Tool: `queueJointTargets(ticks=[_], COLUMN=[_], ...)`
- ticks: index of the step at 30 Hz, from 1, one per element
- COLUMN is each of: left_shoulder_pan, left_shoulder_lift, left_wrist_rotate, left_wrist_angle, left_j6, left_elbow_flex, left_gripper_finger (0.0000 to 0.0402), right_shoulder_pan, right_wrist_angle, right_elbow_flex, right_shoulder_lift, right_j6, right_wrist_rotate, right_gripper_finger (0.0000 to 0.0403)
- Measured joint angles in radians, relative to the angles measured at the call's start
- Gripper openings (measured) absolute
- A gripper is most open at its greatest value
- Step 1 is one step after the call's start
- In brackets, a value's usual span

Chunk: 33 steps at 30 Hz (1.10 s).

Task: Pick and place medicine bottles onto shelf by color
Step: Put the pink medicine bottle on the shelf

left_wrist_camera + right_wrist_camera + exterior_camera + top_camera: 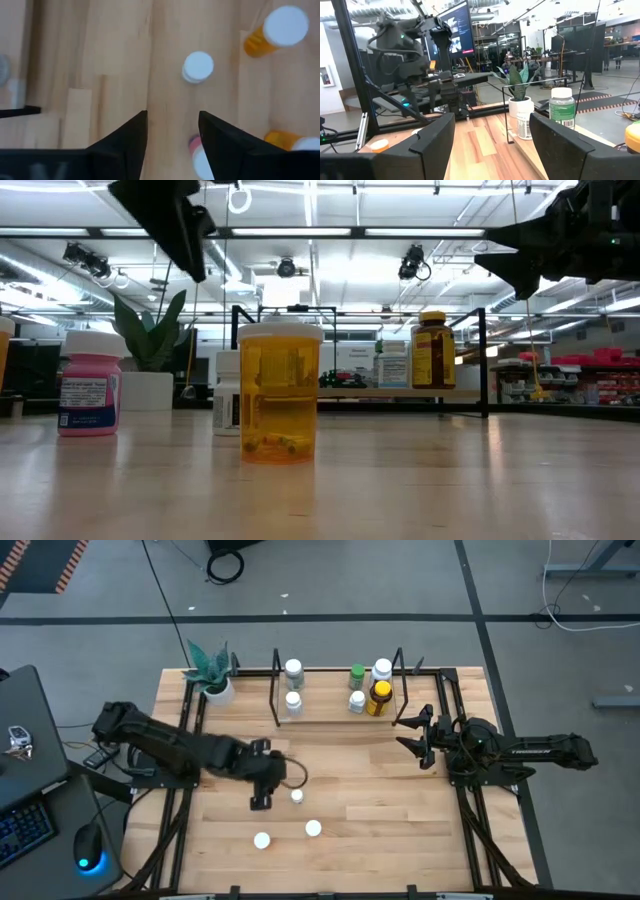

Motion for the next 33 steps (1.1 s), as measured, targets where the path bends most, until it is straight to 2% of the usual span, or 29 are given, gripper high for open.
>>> queueJointTargets(ticks=[4, 11, 19, 28, 33], left_shoulder_pan=[-0.035, -0.033, -0.033, -0.034, -0.028], left_shoulder_lift=[-0.073, -0.24, -0.392, -0.449, -0.449], left_wrist_rotate=[-0.071, -0.083, -0.127, -0.127, -0.126], left_wrist_angle=[0.104, 0.28, 0.371, 0.395, 0.394], left_j6=[0.007, 0.05, 0.063, 0.086, 0.189], left_elbow_flex=[-0.095, -0.274, -0.42, -0.457, -0.457], left_gripper_finger=[0.0174, 0.0163, 0.0148, 0.0144, 0.0151], right_shoulder_pan=[0.0, 0.0, 0.0, 0.0, 0.0], right_wrist_angle=[0.0, 0.005, 0.007, 0.006, 0.007], right_elbow_flex=[0.0, 0.0, 0.0, 0.0, 0.0], right_shoulder_lift=[0.0, 0.0, 0.0, 0.0, 0.0], right_j6=[0.0, 0.0, 0.0, 0.0, 0.0], right_wrist_rotate=[0.0, 0.0, 0.0, 0.001, 0.002], right_gripper_finger=[0.0265, 0.0265, 0.0265, 0.0265, 0.0265])
